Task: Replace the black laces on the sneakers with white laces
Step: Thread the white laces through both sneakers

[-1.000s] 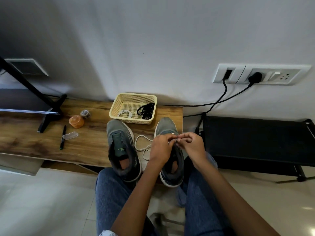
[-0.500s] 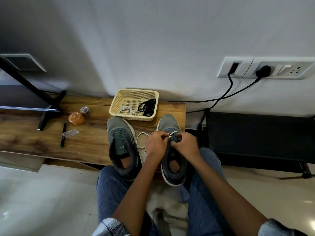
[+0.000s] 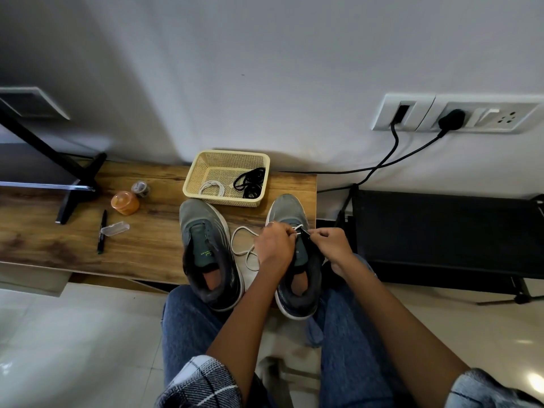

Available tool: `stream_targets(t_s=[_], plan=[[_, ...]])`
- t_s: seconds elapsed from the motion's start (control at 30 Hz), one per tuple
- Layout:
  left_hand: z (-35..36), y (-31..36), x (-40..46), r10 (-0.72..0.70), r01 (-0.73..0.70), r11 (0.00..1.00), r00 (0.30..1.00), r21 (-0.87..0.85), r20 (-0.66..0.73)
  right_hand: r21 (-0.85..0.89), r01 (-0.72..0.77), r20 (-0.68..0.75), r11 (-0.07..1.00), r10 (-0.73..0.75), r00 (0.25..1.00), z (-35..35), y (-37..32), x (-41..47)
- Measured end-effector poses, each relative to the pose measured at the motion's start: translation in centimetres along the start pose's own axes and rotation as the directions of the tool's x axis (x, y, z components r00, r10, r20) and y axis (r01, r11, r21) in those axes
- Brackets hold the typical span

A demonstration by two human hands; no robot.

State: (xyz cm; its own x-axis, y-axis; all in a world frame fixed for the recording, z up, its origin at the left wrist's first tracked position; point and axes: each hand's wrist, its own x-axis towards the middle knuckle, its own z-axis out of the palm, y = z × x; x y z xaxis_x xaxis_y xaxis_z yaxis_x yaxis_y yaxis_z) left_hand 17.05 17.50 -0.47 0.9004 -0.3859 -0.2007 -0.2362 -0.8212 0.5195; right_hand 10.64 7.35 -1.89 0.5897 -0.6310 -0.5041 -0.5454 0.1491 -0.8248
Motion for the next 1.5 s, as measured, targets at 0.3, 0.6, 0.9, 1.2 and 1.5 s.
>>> stream_targets(t_s=[0.3, 0.6, 0.9, 1.2, 1.5], plan=[[0.6, 0.3, 0.1, 0.070, -0.070, 0.997, 0.997, 0.046, -0.012, 0.051, -0.034, 0.037, 0.998, 0.032, 0.999, 0.1, 0.3, 0.7], [0.9, 0.6, 0.2, 0.073, -0.067, 0.987, 0.997, 0.147, -0.034, -0.086, 0.075, 0.050, 0.994, -0.070, 0.996, 0.1, 0.0, -0.2], [1.3, 0.4, 1.0, 0.135, -0.131, 0.975, 0.991, 0.180, -0.005, -0.364, 0.323, 0.133, 0.873, -0.295, 0.946, 0.3, 0.5, -0.4], [1.3, -0.5, 1.4, 0.199, -0.201, 0.960, 0.980, 0.197, 0.030, -0.494, 0.382, 0.228, 0.781, -0.307, 0.924, 0.3, 0.0, 0.0], [1.9, -0.7, 1.3, 0.167, -0.164, 0.971, 0.986, 0.172, -0.007, -0.405, 0.297, 0.197, 0.865, -0.235, 0.952, -0.3, -0.3, -0.2]])
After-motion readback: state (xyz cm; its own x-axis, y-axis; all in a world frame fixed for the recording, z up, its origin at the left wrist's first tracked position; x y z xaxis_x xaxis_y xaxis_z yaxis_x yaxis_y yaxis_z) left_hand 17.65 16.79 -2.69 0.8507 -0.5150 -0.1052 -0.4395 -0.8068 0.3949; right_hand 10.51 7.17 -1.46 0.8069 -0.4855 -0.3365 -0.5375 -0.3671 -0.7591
